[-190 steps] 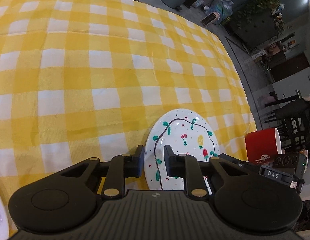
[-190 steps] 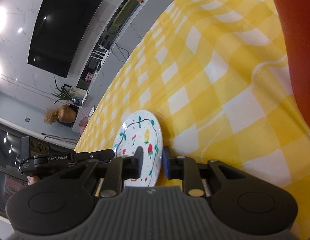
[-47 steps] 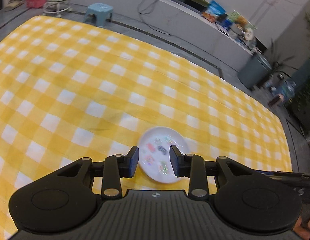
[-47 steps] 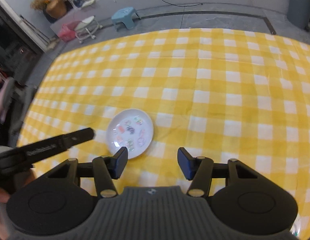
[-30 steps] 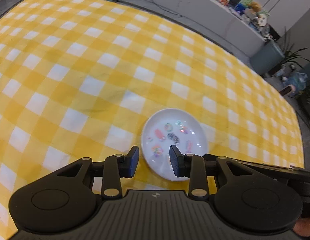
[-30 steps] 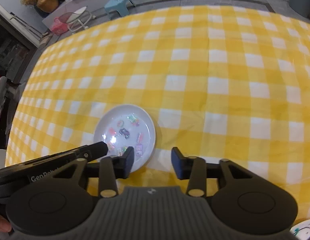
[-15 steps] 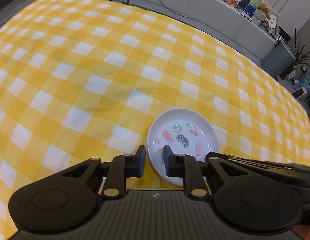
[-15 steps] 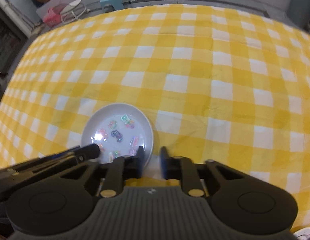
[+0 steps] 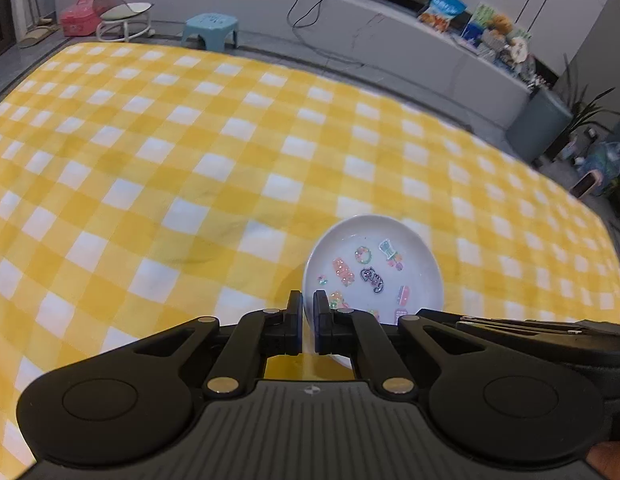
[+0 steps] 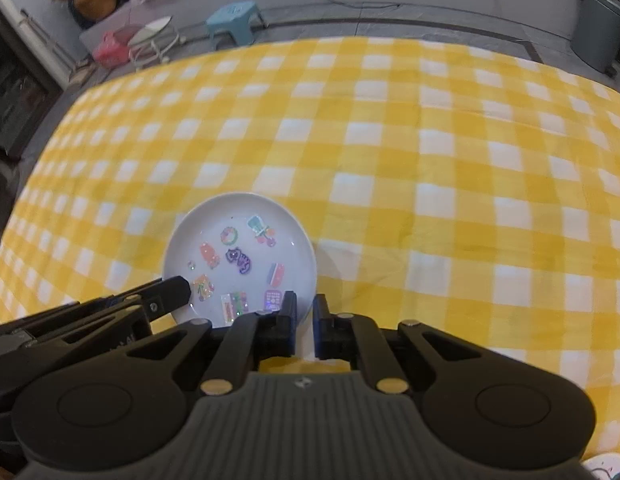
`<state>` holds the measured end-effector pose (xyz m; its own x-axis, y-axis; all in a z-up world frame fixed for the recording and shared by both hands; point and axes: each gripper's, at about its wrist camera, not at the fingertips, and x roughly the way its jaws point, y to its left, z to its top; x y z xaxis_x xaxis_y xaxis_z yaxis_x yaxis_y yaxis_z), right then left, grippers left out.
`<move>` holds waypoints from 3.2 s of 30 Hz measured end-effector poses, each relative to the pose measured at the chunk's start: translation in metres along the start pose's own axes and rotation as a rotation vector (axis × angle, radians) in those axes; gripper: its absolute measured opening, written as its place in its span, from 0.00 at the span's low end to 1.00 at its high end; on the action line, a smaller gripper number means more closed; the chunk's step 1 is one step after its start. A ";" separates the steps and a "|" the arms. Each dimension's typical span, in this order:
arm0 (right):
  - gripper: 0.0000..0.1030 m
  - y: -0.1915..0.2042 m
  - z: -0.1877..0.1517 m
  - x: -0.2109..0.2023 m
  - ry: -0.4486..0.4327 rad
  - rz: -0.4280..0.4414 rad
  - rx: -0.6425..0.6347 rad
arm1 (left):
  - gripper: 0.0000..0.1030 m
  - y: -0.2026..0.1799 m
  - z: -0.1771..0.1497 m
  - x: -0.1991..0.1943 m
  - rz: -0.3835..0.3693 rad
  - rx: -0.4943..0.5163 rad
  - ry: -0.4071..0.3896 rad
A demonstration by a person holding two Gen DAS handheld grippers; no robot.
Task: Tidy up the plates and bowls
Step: 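Close the left gripper on the rim of the sticker plate, then carry the sticker plate with the left gripper over the Fruity plate, then lower the sticker plate onto the Fruity plate and open the left gripper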
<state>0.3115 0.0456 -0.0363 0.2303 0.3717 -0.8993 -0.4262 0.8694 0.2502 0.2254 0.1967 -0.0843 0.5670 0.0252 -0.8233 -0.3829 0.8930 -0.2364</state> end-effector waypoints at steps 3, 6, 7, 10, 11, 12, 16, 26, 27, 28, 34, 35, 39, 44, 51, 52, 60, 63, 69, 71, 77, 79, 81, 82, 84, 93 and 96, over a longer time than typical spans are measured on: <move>0.04 -0.006 -0.001 -0.012 -0.026 0.009 0.026 | 0.04 0.000 0.003 -0.007 -0.043 -0.031 0.005; 0.05 -0.011 -0.002 -0.026 -0.053 0.009 0.043 | 0.03 -0.003 0.006 -0.018 -0.096 -0.045 -0.023; 0.05 -0.014 -0.003 -0.032 -0.061 0.014 0.053 | 0.03 -0.005 0.006 -0.022 -0.110 -0.042 -0.031; 0.05 -0.020 -0.007 -0.048 -0.086 0.012 0.072 | 0.03 -0.010 0.007 -0.032 -0.169 -0.038 -0.041; 0.05 -0.022 -0.008 -0.054 -0.095 0.006 0.075 | 0.03 -0.012 0.007 -0.035 -0.188 -0.037 -0.043; 0.05 -0.025 -0.010 -0.060 -0.104 0.002 0.081 | 0.03 -0.015 0.006 -0.038 -0.205 -0.034 -0.046; 0.05 -0.036 -0.018 -0.086 -0.137 0.000 0.111 | 0.03 -0.029 0.004 -0.050 -0.248 -0.003 -0.059; 0.05 -0.077 -0.044 -0.136 -0.179 -0.045 0.183 | 0.04 -0.081 -0.013 -0.070 -0.310 0.111 -0.041; 0.05 -0.081 -0.048 -0.142 -0.184 -0.048 0.193 | 0.04 -0.086 -0.016 -0.072 -0.316 0.129 -0.042; 0.05 -0.086 -0.053 -0.148 -0.188 -0.048 0.205 | 0.04 -0.092 -0.019 -0.073 -0.318 0.151 -0.041; 0.05 -0.110 -0.084 -0.177 -0.203 -0.056 0.258 | 0.04 -0.115 -0.035 -0.072 -0.363 0.221 0.011; 0.05 -0.112 -0.089 -0.180 -0.205 -0.057 0.266 | 0.04 -0.119 -0.038 -0.073 -0.373 0.232 0.018; 0.05 -0.125 -0.109 -0.191 -0.203 -0.062 0.305 | 0.04 -0.136 -0.051 -0.073 -0.398 0.302 0.047; 0.05 -0.142 -0.134 -0.196 -0.187 -0.086 0.342 | 0.05 -0.160 -0.074 -0.063 -0.383 0.379 0.113; 0.05 -0.172 -0.169 -0.186 -0.132 -0.051 0.450 | 0.05 -0.180 -0.097 -0.053 -0.381 0.465 0.183; 0.05 -0.175 -0.174 -0.185 -0.131 -0.045 0.459 | 0.05 -0.181 -0.099 -0.050 -0.382 0.468 0.200; 0.06 -0.193 -0.197 -0.170 -0.098 0.017 0.522 | 0.05 -0.188 -0.112 -0.033 -0.352 0.512 0.278; 0.06 -0.198 -0.204 -0.168 -0.094 0.027 0.533 | 0.06 -0.196 -0.120 -0.032 -0.342 0.562 0.282; 0.07 -0.209 -0.223 -0.164 -0.069 0.036 0.552 | 0.08 -0.205 -0.134 -0.035 -0.363 0.624 0.282; 0.07 -0.213 -0.227 -0.162 -0.072 0.034 0.567 | 0.11 -0.212 -0.140 -0.039 -0.374 0.664 0.259; 0.07 -0.223 -0.236 -0.155 -0.073 0.044 0.590 | 0.15 -0.220 -0.152 -0.039 -0.349 0.719 0.234; 0.08 -0.223 -0.238 -0.156 -0.083 0.057 0.589 | 0.15 -0.222 -0.155 -0.036 -0.336 0.733 0.223; 0.08 -0.224 -0.240 -0.155 -0.092 0.060 0.583 | 0.15 -0.223 -0.158 -0.034 -0.329 0.743 0.220; 0.08 -0.223 -0.240 -0.155 -0.098 0.056 0.579 | 0.15 -0.223 -0.158 -0.033 -0.328 0.744 0.222; 0.08 -0.221 -0.242 -0.157 -0.107 0.045 0.571 | 0.15 -0.223 -0.159 -0.029 -0.324 0.745 0.228; 0.09 -0.220 -0.240 -0.154 -0.115 0.048 0.561 | 0.16 -0.222 -0.162 -0.021 -0.291 0.748 0.245; 0.09 -0.218 -0.240 -0.153 -0.114 0.044 0.555 | 0.17 -0.223 -0.163 -0.019 -0.278 0.754 0.252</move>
<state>0.1596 -0.2793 -0.0388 0.3292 0.4177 -0.8468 0.0786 0.8816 0.4654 0.1814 -0.0762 -0.1000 0.3551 -0.2614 -0.8975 0.3868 0.9152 -0.1135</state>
